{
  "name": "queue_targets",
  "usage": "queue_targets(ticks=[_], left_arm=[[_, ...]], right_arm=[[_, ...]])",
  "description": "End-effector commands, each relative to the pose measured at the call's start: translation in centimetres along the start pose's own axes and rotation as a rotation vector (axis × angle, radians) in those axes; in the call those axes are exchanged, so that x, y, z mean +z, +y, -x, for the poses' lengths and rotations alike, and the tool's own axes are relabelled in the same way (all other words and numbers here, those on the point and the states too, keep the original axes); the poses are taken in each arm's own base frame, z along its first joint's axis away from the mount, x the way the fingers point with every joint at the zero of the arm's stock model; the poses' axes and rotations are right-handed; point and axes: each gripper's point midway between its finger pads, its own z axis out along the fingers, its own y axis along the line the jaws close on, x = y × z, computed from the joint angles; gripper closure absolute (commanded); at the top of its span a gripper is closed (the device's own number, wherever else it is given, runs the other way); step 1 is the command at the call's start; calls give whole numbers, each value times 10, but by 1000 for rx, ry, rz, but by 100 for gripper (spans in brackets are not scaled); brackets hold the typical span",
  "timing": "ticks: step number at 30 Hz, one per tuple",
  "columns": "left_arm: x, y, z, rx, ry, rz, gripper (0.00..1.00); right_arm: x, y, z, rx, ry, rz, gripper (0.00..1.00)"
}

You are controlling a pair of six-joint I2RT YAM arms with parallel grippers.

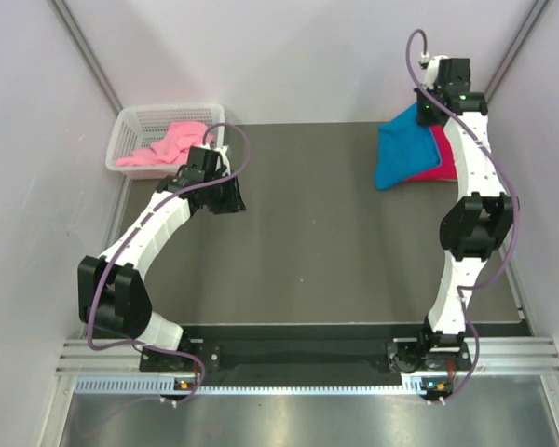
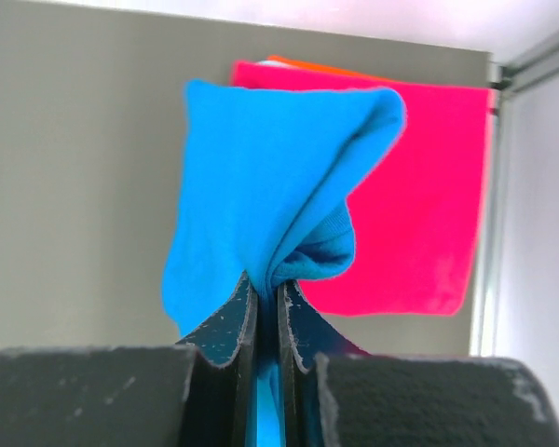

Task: Fold and stack the t-shirts
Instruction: Neatly place the folded tshirt to the corner

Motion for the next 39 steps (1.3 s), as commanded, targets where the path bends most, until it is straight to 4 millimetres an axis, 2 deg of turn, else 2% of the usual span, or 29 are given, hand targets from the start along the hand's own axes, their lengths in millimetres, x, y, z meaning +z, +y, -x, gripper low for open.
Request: queue_targets(ticks=[1,5,6,8,9,11,12,13,15,20,24,25,26,28,29,31,32,34,39], left_arm=[[-9,-6,14,33,-66,-27,66],[-8,-4,13,33,-62,-21,66],[-8,-3,13,32,-63,-14,66],[-7,-3,12,32,-61,-14,66],[-7,-3,12,32,-59,-15,66],[-4,-2,11,30,-49,-13,66],[-2,-2,10,31,-44,-13,66],[-1,0,8,29,-37,-7,66],[0,0,8,30,-37,-7,66],[7,2,5,22,-15,-4,66],[10,4,3,21,-4,5,66],[10,4,3,21,-5,7,66],[10,4,3,21,-4,5,66],[9,4,3,20,-7,4,66],[9,3,3,22,-8,4,66],[9,3,3,20,-7,-1,66],[9,2,2,20,-4,-3,66],[8,1,4,19,-7,-8,66],[8,2,2,19,-7,-6,66]], right_arm=[[-9,-42,27,53,-90,-46,100],[6,-66,25,82,-109,-47,100],[17,-76,17,96,-95,-55,100],[28,-86,18,118,-120,-45,100],[40,-98,7,142,-109,-50,100],[53,-108,8,165,-144,-44,100],[65,-118,-3,181,-132,-53,100],[72,-124,-2,194,-150,-59,100],[88,-132,-15,222,-138,-54,100],[105,-142,-28,231,-150,-64,100],[99,-153,-28,245,-172,-89,100],[96,-155,-21,245,-206,-96,100],[98,-154,-29,257,-195,-96,100],[84,-159,-16,259,-243,-113,100],[84,-156,-20,264,-241,-113,100],[70,-159,-6,260,-291,-126,100],[70,-160,-10,262,-288,-136,100],[61,-162,2,288,-341,-141,100],[71,-170,-6,318,-340,-157,100]])
